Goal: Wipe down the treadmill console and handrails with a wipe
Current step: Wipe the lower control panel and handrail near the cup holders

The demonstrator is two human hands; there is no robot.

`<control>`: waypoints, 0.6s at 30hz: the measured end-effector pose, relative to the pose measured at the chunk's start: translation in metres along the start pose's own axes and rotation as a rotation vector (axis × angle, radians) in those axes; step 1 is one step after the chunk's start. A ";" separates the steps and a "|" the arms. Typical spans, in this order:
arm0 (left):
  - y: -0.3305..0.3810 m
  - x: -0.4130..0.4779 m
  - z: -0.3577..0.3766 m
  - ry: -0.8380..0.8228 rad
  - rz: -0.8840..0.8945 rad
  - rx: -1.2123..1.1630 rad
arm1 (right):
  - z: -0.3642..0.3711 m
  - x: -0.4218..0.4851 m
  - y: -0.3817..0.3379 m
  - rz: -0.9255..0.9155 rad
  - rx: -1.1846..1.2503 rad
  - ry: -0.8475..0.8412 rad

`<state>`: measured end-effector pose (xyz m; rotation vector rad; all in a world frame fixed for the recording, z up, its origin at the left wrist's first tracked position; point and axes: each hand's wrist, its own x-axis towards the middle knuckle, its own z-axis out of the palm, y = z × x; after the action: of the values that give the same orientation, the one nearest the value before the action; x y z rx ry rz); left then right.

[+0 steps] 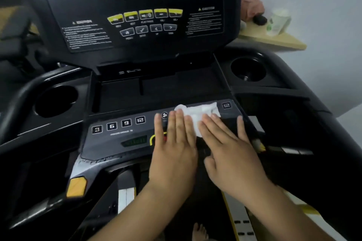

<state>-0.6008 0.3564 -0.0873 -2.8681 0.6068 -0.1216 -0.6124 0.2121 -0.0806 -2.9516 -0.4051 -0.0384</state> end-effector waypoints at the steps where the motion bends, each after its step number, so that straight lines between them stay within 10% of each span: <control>1: -0.013 -0.002 0.002 0.003 -0.042 0.011 | -0.001 0.012 -0.010 -0.048 -0.012 -0.036; 8: -0.109 -0.056 0.021 -0.030 -0.366 -0.062 | -0.002 0.075 -0.104 -0.392 0.013 -0.211; 18: -0.161 -0.139 0.030 -0.097 -0.434 -0.849 | 0.026 0.069 -0.190 -0.628 -0.011 -0.124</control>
<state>-0.6609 0.5631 -0.0865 -3.7497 -0.0343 0.2803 -0.5973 0.4150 -0.0731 -2.7156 -1.3274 0.0677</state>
